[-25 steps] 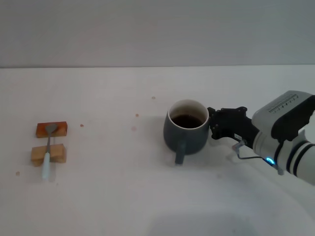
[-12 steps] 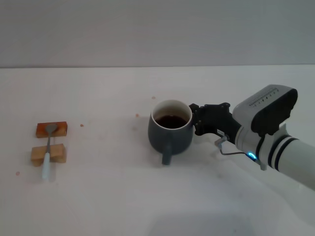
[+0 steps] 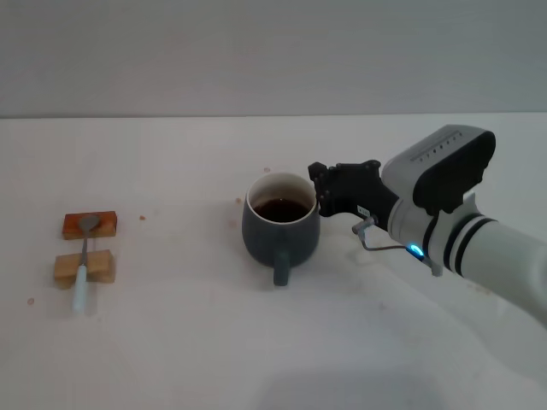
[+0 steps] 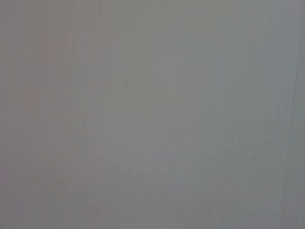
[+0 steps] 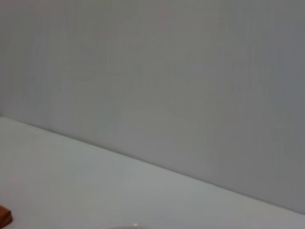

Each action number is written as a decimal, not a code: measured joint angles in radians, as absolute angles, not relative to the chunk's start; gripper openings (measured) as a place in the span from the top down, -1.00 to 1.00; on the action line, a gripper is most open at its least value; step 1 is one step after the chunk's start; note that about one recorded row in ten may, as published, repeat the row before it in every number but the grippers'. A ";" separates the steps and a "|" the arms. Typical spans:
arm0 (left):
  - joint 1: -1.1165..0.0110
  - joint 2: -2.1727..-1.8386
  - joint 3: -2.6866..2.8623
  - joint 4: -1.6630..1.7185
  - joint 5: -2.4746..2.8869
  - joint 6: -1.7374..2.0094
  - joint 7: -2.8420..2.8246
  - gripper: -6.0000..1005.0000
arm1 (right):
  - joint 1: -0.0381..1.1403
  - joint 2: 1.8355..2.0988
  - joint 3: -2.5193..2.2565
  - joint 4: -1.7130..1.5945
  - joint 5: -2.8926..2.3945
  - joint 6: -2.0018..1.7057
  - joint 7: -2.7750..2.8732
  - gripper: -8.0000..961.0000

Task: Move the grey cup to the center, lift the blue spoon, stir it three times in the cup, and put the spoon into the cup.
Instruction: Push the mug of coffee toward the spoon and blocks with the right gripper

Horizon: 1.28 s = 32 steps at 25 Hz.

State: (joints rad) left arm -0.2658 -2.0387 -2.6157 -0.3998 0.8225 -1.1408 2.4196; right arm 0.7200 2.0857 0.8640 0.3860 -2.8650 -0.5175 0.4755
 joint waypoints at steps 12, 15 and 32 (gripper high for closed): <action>-0.257 -2.025 -2.615 -0.390 0.822 -1.160 2.413 -0.36 | 0.727 2.082 0.904 0.333 -2.823 -0.517 0.473 0.99; -0.261 -2.027 -2.614 -0.391 0.822 -1.160 2.410 -0.36 | 0.701 2.082 0.904 0.327 -2.822 -0.517 0.474 0.99; -0.285 -2.045 -2.614 -0.402 0.816 -1.163 2.390 -0.36 | 0.658 2.089 0.792 0.394 -2.822 -0.521 0.551 0.99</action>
State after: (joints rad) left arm -0.2850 -2.0448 -2.6138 -0.4019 0.8162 -1.1630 2.3901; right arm 0.6582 2.0891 0.7915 0.3941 -2.8224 -0.5205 0.5507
